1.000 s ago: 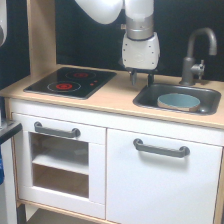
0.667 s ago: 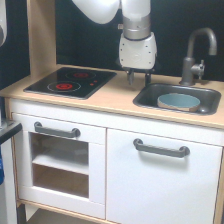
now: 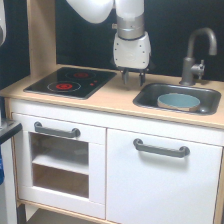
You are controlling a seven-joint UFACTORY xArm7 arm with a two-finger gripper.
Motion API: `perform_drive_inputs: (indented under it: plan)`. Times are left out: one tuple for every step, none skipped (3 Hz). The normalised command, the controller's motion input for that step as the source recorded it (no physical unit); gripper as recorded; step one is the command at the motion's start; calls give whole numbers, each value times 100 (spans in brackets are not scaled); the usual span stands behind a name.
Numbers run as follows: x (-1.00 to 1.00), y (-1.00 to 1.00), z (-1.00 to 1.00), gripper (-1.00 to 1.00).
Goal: Place the pot in the sink
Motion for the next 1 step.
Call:
perform_drive_inputs:
  plan:
    - [-31,-5,31,100]
